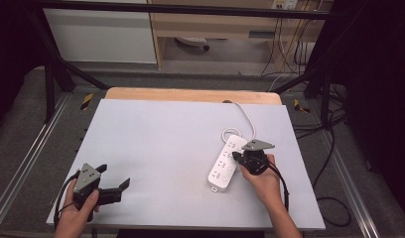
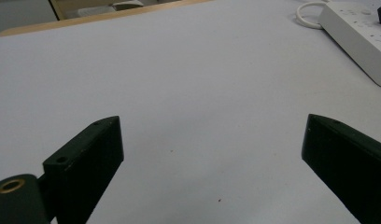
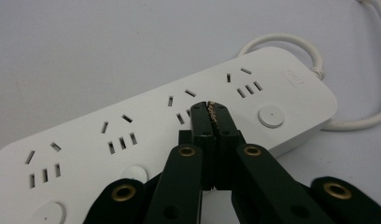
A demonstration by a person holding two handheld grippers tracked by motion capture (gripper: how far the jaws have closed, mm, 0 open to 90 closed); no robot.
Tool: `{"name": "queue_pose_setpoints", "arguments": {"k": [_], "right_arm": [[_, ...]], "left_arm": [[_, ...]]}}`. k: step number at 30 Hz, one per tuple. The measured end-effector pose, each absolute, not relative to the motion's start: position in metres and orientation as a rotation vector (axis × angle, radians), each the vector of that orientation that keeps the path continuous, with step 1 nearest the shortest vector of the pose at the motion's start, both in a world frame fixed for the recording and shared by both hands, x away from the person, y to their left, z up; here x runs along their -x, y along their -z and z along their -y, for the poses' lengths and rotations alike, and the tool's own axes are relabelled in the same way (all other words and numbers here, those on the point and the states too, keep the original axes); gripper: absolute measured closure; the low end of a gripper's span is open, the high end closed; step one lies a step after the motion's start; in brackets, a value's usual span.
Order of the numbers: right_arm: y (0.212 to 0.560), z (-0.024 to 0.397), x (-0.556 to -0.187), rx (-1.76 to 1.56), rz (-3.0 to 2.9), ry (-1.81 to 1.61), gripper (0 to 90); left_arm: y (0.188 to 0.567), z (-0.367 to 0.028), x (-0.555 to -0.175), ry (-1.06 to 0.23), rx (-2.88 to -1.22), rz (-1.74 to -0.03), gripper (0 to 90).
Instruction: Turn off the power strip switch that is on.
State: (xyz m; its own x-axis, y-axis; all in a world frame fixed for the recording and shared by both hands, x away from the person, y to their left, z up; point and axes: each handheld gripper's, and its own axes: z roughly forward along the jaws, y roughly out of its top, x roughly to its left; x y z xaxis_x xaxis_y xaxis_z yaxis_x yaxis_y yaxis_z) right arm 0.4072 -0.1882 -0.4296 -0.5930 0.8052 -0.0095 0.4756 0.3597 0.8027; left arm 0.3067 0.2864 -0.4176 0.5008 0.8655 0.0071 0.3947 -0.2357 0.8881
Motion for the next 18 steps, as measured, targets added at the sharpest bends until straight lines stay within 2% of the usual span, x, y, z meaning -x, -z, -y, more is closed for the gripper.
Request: {"name": "queue_pose_setpoints", "arguments": {"k": [18], "right_arm": [[0.4319,0.1881,-0.4064,-1.123,-2.207,-1.085,90.0]], "left_arm": [[0.4177,-0.2861,-0.3064,-0.650,-1.831,-1.055,5.4]]}}
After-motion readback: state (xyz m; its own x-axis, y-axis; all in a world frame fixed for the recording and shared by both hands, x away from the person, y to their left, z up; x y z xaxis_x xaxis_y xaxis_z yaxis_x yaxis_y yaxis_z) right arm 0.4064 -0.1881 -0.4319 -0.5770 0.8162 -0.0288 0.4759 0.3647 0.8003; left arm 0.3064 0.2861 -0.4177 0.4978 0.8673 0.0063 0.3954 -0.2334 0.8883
